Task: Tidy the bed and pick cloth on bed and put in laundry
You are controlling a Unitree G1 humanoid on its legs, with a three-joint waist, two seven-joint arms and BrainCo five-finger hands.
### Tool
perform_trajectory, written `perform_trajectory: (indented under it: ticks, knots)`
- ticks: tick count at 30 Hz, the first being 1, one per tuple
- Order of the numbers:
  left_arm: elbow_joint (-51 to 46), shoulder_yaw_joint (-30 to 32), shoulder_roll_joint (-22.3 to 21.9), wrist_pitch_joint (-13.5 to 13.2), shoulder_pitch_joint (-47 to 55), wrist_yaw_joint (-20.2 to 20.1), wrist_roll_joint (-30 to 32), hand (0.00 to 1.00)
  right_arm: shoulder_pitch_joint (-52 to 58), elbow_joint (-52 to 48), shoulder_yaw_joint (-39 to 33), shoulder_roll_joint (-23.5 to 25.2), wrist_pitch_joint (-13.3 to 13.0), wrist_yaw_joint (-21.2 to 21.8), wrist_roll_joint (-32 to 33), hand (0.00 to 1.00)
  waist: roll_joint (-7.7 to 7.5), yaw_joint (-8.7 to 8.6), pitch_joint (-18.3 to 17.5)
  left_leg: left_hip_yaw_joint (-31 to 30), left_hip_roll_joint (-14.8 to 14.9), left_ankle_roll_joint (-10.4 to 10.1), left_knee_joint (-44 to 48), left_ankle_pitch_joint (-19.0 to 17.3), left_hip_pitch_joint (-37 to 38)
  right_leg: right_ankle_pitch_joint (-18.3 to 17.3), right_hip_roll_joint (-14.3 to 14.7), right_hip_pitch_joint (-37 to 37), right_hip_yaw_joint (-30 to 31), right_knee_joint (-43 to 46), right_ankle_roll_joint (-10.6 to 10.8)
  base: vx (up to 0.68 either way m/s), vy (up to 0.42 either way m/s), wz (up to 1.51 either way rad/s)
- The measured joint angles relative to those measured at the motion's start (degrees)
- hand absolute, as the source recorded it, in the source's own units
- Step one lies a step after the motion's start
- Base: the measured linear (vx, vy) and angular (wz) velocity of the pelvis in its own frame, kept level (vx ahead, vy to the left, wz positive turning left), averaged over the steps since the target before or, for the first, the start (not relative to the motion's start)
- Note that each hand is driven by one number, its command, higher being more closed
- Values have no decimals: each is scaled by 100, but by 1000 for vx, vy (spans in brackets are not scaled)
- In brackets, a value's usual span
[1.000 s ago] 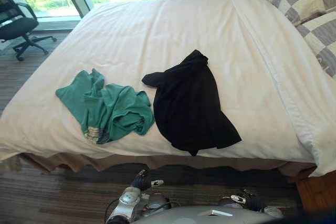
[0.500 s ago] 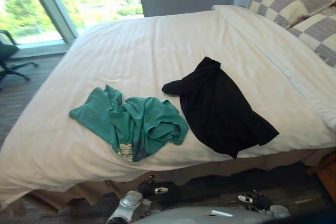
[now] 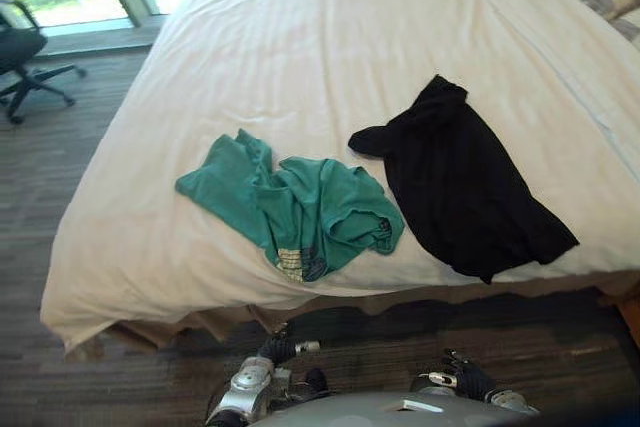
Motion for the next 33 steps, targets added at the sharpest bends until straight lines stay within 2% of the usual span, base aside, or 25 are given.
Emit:
perform_trajectory:
  ticks: [4,9,13,16,17,20,24,26,30,32,33]
  knots:
    - [103,351,-39,79,86,160,-266,0,-3,13,-84,132,6,-35,109,0,-23,-20,-2,-7,106,-53,-26,-17,92,128,155,275,-63,-326,-7,20,-75,0]
    - [134,929,-161,277,124,448,-516,0,40,17,-466,228,99,-44,193,0,-24,-13,-5,-45,96,-74,-33,-31,92,207,184,437,-167,-601,-1,16,2,9]
    - [248,1459,-222,396,149,766,-912,0,98,90,-1117,372,300,-265,658,0,-20,-8,-7,-153,90,-93,-36,-44,84,218,201,582,-323,-746,0,23,-16,17]
    - [261,1779,-252,398,238,934,-1286,0,154,95,-1629,523,289,-499,874,0,-16,-8,-6,-153,97,-108,-36,-53,86,222,224,632,-352,-823,-3,38,-23,5]
    - [340,1926,-256,382,254,1087,-1561,0,169,98,-2013,613,239,-602,926,0,-17,-10,-7,-151,98,-117,-36,-59,92,227,231,670,-378,-865,-9,30,-18,5]
    - [395,2310,-277,369,273,1228,-2052,0,156,83,-2684,597,160,-743,1150,0,-19,-6,-8,-138,98,-120,-36,-61,85,268,247,703,-382,-961,-27,30,-11,1]
    - [-12,3292,-32,264,279,1345,-2887,0,155,-59,-4117,240,23,-1046,1593,0,-22,11,-11,-147,94,-120,-34,-61,99,300,258,822,-392,-1043,-54,34,-10,7]
    - [-385,3812,224,170,268,1346,-2909,0,172,-278,-4661,-42,-170,-1066,1771,0,-22,5,-11,-144,96,-120,-36,-61,107,301,261,832,-386,-1047,-55,1,-2,2]
    - [-1151,4098,665,-230,217,971,-2617,0,279,-970,-5247,-349,-539,-1025,1984,0,-1,3,-23,-138,99,-114,-40,-69,100,307,264,826,-377,-1047,-64,0,0,0]
    - [-1713,4126,893,-597,206,609,-2615,0,383,-1593,-5464,-398,-764,-834,2166,0,24,11,-42,-126,98,-101,-40,-106,94,308,264,821,-373,-1048,-67,-16,6,0]
    - [-1856,4129,952,-658,205,508,-2647,0,408,-1735,-5463,-420,-814,-762,2178,0,30,12,-49,-121,96,-98,-40,-116,90,307,262,820,-368,-1048,-68,-30,12,-4]
